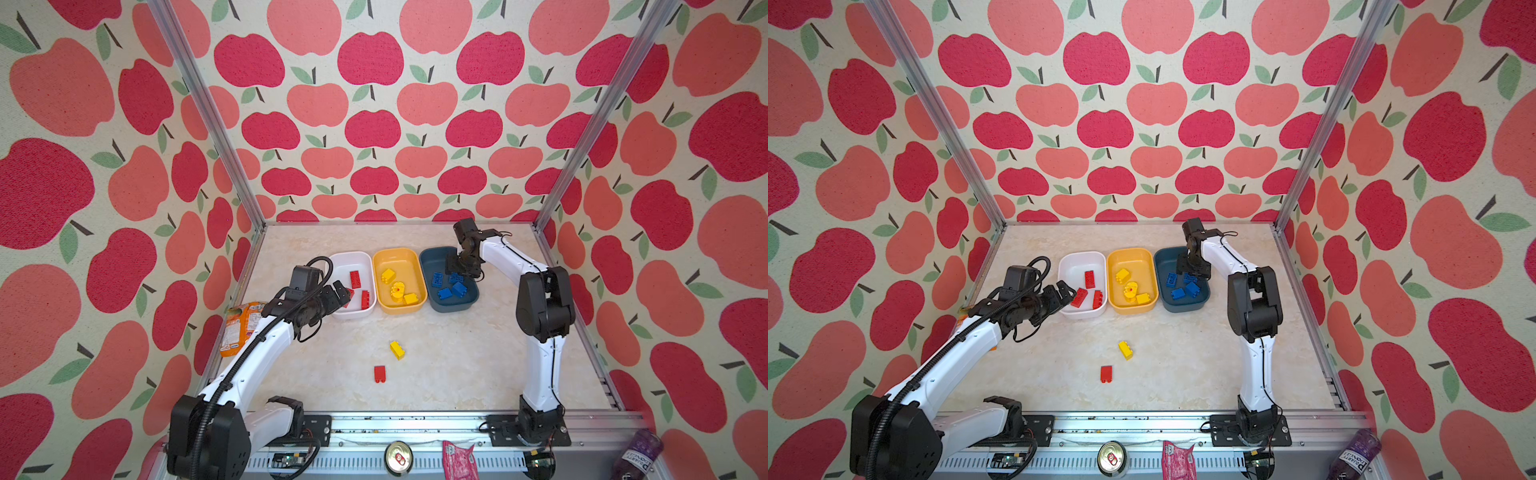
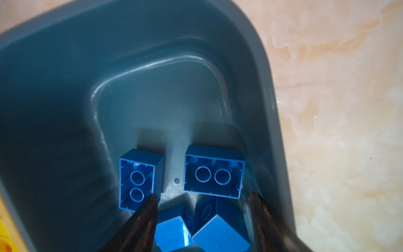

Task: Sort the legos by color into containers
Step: 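Raise the right gripper and move it toward the yellow 2x2 brick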

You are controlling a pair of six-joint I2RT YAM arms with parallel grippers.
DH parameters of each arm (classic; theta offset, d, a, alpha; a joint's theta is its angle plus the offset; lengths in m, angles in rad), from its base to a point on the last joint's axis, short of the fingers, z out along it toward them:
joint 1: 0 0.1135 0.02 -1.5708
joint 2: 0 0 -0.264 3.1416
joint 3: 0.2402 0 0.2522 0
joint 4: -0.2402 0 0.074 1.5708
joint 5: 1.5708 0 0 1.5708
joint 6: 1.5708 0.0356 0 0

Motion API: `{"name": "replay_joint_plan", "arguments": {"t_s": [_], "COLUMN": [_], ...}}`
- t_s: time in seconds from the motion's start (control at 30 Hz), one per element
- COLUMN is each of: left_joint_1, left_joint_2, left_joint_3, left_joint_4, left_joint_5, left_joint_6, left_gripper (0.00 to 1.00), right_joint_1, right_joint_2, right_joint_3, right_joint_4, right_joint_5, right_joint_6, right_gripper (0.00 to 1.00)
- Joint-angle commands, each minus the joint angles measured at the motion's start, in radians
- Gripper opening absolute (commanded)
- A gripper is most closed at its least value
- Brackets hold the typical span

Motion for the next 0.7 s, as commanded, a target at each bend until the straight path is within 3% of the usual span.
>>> {"name": "replay_joint_plan", "arguments": {"t_s": [0.0,0.67], "left_joint_1": [-0.006,-0.009], "left_joint_2": [-0.022,-0.022], "left_joint_3": [-0.014,-0.041], "left_joint_4": [-0.005,0.007], "left_joint_5": [-0.007,0.054], "left_joint_6": [-0.003,0.029], "left_gripper": [0.99,0.99], "right_joint_1": [0.022,0.276], "right_joint_2": [-0.090,-0.458], "right_joint_3": [-0.030,-0.347], "right_joint_4": [-0.015,-0.032], "right_joint_5": [-0.015,0.012], "right_joint_6": [-0.018,0.008], "right_gripper": [0.69,0.70]}}
